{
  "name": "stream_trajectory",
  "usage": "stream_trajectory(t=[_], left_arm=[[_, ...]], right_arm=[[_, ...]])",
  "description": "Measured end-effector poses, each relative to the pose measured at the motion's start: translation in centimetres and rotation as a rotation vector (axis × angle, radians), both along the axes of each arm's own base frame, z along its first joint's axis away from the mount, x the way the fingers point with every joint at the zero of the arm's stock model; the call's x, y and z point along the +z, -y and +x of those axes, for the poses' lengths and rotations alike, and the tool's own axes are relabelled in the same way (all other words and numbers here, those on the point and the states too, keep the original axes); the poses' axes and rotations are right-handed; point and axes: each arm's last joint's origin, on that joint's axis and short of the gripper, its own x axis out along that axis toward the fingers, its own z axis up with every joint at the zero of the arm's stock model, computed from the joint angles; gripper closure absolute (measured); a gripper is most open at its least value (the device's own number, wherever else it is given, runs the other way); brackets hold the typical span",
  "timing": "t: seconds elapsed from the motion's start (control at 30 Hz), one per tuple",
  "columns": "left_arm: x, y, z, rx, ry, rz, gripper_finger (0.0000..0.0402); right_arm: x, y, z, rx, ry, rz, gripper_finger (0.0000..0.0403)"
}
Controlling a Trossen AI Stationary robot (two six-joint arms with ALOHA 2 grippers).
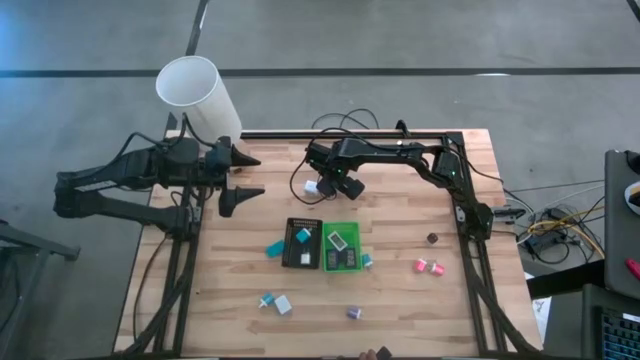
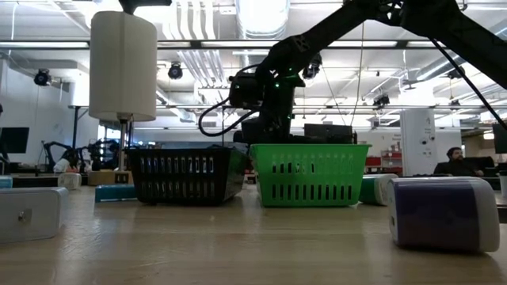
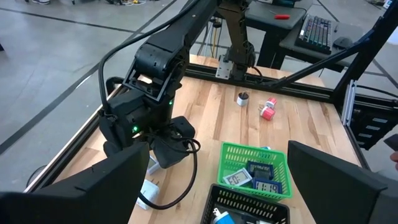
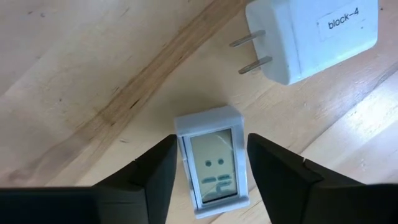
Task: Pick & Place Office items
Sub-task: Put the white timer into the green bin
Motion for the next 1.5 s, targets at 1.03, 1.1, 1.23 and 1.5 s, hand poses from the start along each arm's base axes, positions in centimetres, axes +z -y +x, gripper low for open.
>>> stream_trajectory(t=[1.03, 1.1, 1.23, 1.5], left_arm=[[0.0, 0.2, 0.0, -0.038, 0.005, -0.044, 0.0019], [0.0, 0.2, 0.0, -0.038, 0.005, -0.044, 0.0019], [0.0, 0.2, 0.0, -0.038, 0.005, -0.044, 0.0019], [0.0, 0.2, 0.0, -0.038, 0.005, -0.044, 0.0019]], right_arm=[[0.0, 1.4, -2.0, -0.147, -0.115, 0.058, 0.0197], [0.0, 1.7, -2.0, -0.136, -0.114, 0.055, 0.0197], [0.0, 2.1, -2.0, -0.122, -0.100, 0.048, 0.0196], [0.0, 2.2, -2.2, -0.115, -0.109, 0.049, 0.0197]])
